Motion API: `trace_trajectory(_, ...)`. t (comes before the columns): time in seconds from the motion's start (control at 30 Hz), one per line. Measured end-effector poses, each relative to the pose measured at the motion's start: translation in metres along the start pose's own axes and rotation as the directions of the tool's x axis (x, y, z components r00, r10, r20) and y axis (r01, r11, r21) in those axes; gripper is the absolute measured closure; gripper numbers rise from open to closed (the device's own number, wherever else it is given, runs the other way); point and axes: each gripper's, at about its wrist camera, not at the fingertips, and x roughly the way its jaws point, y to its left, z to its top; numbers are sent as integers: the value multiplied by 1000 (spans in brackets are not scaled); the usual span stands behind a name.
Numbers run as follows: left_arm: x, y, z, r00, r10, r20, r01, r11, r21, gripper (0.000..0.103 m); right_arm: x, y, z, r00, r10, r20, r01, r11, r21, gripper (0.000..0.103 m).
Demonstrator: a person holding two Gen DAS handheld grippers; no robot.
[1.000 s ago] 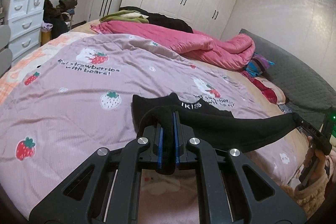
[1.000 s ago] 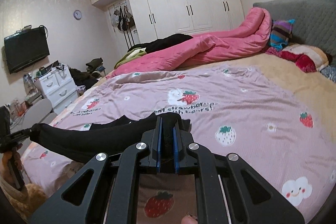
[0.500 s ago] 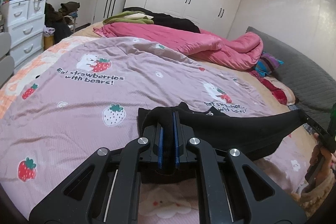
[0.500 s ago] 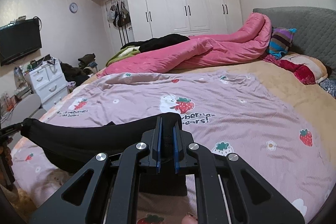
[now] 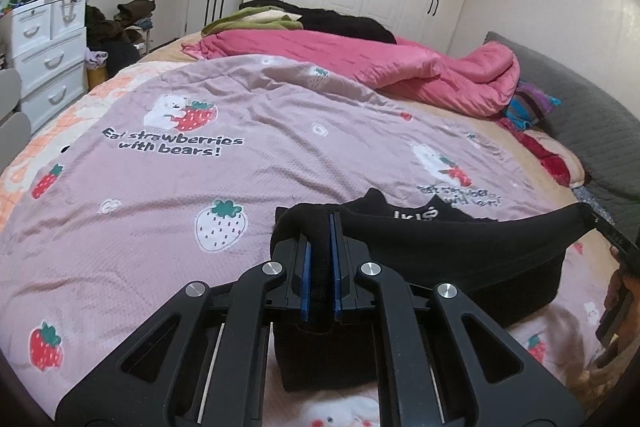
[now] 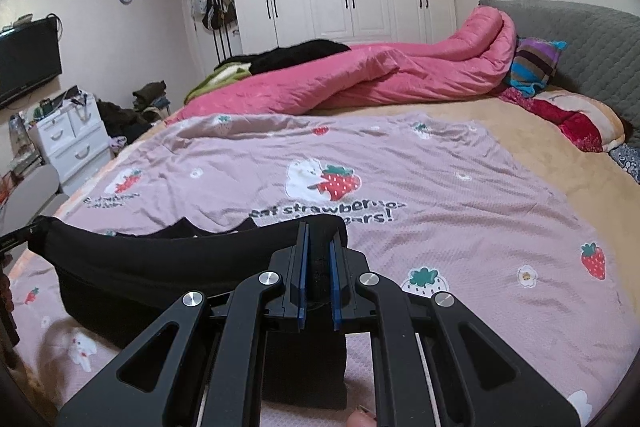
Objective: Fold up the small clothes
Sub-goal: 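Carry the hem with both grippers over the body toward the collar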
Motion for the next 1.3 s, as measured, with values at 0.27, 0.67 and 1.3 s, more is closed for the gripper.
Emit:
trace_trajectory(0.27,52,8,-9,997,43,-69,-42,999,18,100,50,-2,-14,995,-27,-95,28,999,15,95)
trace_trajectory(0.67,64,-2,-20,992,86,-90,-80,995,61,71,72,7,-41,985,-112,-130,104,993,-63,70)
trace_trajectory(1.3,65,-57,-74,975,28,-222,20,977,212,89,68,39,-82,970,-4,-242,-33,988,-148,78)
